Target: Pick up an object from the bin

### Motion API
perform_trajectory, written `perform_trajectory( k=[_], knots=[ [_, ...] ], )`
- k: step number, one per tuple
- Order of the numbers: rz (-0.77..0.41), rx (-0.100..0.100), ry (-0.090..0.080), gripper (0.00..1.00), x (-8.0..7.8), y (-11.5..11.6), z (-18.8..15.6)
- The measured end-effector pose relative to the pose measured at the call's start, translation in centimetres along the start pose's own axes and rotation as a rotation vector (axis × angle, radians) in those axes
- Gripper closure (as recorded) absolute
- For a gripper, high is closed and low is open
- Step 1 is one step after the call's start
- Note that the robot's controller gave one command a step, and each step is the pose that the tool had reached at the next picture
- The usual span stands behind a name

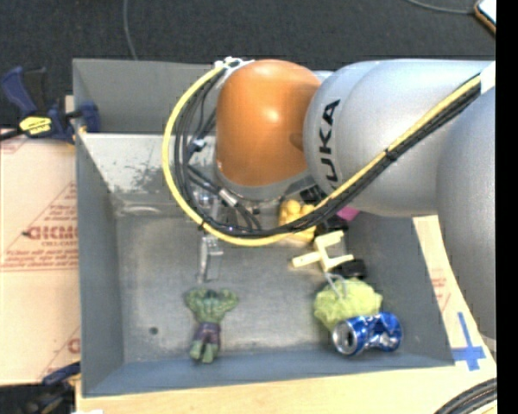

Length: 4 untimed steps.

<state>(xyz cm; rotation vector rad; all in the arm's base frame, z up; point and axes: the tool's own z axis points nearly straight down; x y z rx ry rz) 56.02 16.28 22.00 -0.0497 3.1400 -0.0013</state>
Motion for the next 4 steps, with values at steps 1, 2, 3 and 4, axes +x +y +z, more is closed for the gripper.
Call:
perform_trajectory(
  k=[1, 2, 3, 4],
  knots=[
    [-0.043, -0.004, -0.010, 0.00, 1.1, -0.2, 1.0],
    [-0.262, -0.003, -0.026, 0.00, -4.7, 0.3, -5.2],
    [-0.109, 0.000, 0.000, 0.00, 6.2, -3.2, 4.4],
    [-0.133, -0.003, -0.022, 0.00, 4.8, -4.8, 2.3]
  ],
)
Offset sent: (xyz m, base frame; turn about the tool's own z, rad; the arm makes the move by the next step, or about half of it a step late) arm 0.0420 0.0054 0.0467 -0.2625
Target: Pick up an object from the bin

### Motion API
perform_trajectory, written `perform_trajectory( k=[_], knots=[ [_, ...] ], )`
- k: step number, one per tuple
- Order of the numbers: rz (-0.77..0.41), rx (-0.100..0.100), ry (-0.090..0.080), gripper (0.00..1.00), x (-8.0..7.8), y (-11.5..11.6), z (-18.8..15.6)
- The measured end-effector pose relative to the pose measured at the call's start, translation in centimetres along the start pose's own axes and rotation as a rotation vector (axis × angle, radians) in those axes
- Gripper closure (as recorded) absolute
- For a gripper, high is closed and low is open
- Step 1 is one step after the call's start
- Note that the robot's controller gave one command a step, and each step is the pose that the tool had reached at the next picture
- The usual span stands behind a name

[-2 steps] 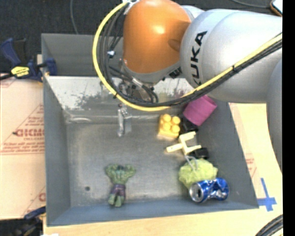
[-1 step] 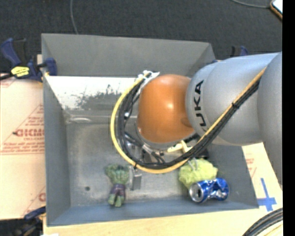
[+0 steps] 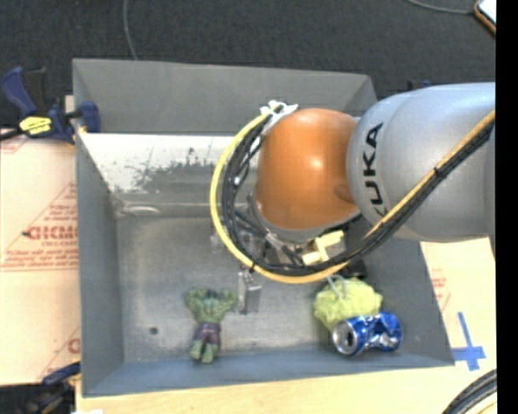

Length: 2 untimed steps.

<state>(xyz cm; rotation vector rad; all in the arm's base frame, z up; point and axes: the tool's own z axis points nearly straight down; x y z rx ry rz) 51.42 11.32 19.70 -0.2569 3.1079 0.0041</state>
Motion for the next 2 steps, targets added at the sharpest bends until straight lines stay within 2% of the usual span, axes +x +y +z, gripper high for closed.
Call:
perform_trajectory(
  k=[1, 2],
  knots=[
    [-0.042, -0.002, 0.012, 0.00, 2.4, 2.2, 7.5],
    [0.019, -0.002, -0.001, 0.00, 0.8, 4.9, 6.0]
  ],
)
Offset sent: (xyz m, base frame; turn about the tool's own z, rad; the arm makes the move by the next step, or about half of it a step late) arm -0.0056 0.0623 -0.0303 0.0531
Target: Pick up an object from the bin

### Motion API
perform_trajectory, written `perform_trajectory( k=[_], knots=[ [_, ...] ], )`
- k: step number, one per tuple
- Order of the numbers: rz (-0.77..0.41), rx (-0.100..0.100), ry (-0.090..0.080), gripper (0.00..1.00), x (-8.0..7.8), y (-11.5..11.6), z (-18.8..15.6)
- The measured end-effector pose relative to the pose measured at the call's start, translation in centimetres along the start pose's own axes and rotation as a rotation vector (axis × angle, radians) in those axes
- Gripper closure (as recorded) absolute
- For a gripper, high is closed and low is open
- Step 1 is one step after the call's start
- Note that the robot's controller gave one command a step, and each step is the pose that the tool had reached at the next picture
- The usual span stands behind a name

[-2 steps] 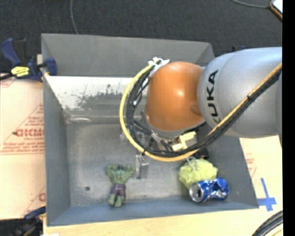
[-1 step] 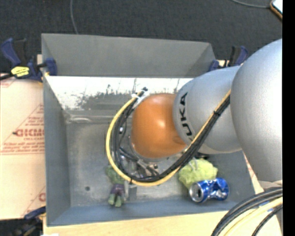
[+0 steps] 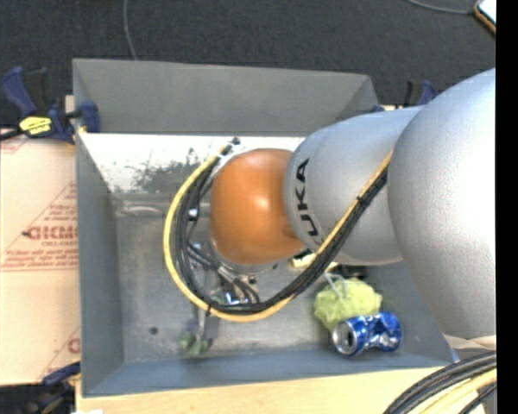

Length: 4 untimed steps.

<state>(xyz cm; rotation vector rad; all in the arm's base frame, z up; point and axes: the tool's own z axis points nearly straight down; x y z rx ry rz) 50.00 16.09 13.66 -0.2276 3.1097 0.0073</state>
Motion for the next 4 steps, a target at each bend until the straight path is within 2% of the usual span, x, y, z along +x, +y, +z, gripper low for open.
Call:
perform_trajectory(
  k=[1, 2, 3, 4],
  knots=[
    [-0.001, -0.005, -0.015, 0.00, 0.1, -0.5, -0.7],
    [-0.106, 0.000, -0.011, 0.00, -1.1, -3.5, -0.2],
    [0.027, 0.001, 0.004, 0.00, 2.5, -8.3, 5.0],
    [-0.117, -0.002, -0.023, 0.00, 1.6, -6.3, 5.5]
  ],
)
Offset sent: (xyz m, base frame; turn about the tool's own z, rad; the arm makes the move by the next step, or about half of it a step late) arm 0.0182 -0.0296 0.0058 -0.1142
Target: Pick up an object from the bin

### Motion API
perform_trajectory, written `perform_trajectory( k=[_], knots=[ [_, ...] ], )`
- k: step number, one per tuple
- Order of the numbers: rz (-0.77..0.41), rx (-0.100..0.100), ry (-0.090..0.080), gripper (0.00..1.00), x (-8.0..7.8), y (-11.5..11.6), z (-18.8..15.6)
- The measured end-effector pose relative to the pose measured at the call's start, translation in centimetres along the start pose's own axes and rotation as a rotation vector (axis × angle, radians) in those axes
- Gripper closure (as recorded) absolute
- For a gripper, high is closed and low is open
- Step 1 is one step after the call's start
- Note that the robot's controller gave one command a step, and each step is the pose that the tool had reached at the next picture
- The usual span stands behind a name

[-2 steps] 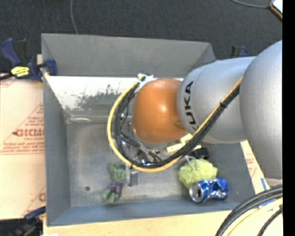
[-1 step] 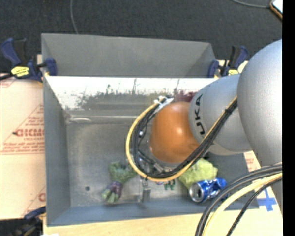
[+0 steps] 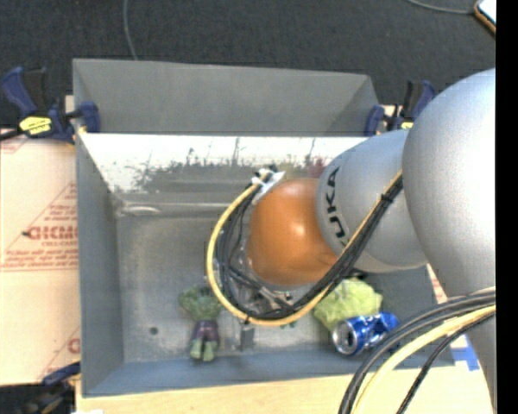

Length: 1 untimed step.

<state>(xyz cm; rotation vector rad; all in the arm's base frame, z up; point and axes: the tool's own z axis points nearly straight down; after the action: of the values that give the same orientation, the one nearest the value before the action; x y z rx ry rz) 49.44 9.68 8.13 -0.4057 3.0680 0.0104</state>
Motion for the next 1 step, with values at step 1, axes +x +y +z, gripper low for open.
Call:
perform_trajectory(
  k=[1],
  knots=[
    [0.157, 0.005, 0.016, 0.00, -1.41, -2.67, 0.20]
  ],
)
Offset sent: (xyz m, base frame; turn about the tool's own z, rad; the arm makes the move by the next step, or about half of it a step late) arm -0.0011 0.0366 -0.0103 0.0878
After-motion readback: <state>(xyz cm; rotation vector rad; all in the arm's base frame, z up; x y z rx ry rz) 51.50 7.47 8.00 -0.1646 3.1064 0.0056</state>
